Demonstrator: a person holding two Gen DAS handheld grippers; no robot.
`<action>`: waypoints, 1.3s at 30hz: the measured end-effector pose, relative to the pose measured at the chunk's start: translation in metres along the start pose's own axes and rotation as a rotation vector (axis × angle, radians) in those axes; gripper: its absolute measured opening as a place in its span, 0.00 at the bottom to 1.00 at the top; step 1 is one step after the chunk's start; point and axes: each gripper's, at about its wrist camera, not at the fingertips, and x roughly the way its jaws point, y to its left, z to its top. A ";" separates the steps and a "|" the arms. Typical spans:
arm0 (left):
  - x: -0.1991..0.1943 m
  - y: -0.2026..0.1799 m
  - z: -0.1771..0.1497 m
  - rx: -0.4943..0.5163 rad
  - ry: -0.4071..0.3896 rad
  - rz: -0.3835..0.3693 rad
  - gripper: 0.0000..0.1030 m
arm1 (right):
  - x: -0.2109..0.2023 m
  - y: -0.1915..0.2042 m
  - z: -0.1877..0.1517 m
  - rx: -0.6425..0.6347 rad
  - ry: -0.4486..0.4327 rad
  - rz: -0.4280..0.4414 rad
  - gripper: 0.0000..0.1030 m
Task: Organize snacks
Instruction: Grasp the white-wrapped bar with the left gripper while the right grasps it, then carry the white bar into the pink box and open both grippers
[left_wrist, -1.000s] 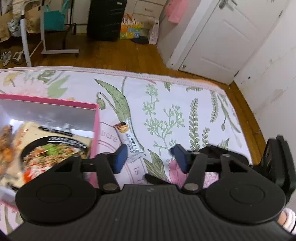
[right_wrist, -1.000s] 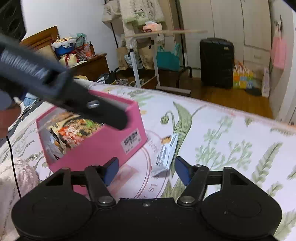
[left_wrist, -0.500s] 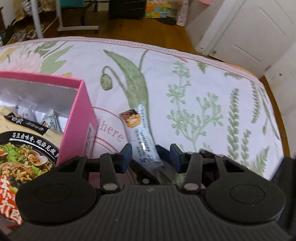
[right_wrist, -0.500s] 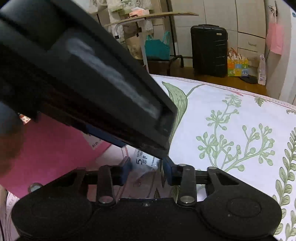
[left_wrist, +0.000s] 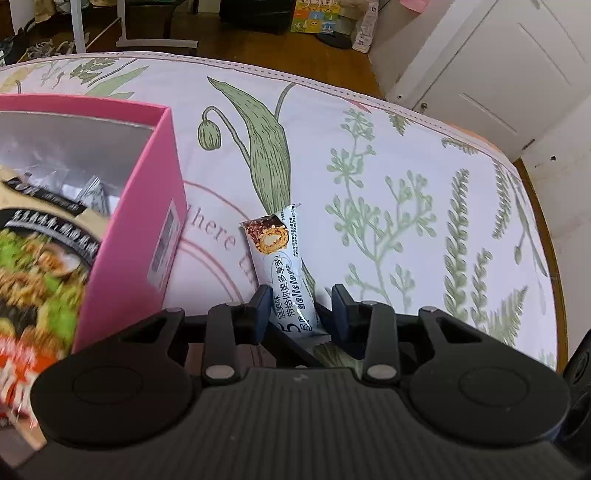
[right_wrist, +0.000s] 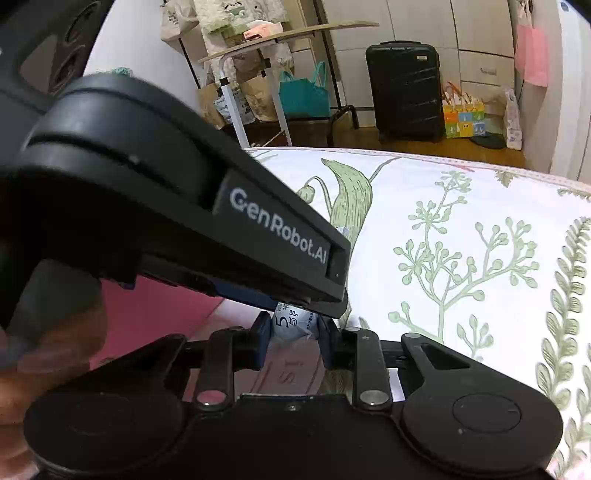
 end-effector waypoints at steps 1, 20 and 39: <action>-0.005 -0.001 -0.002 0.000 0.002 -0.003 0.33 | -0.005 0.003 -0.001 0.004 0.000 -0.001 0.31; -0.106 -0.016 -0.044 0.060 -0.024 -0.090 0.28 | -0.076 0.035 0.005 0.020 -0.016 0.000 0.31; -0.207 0.045 -0.036 0.065 -0.190 -0.084 0.28 | -0.093 0.110 0.050 -0.132 -0.098 0.080 0.31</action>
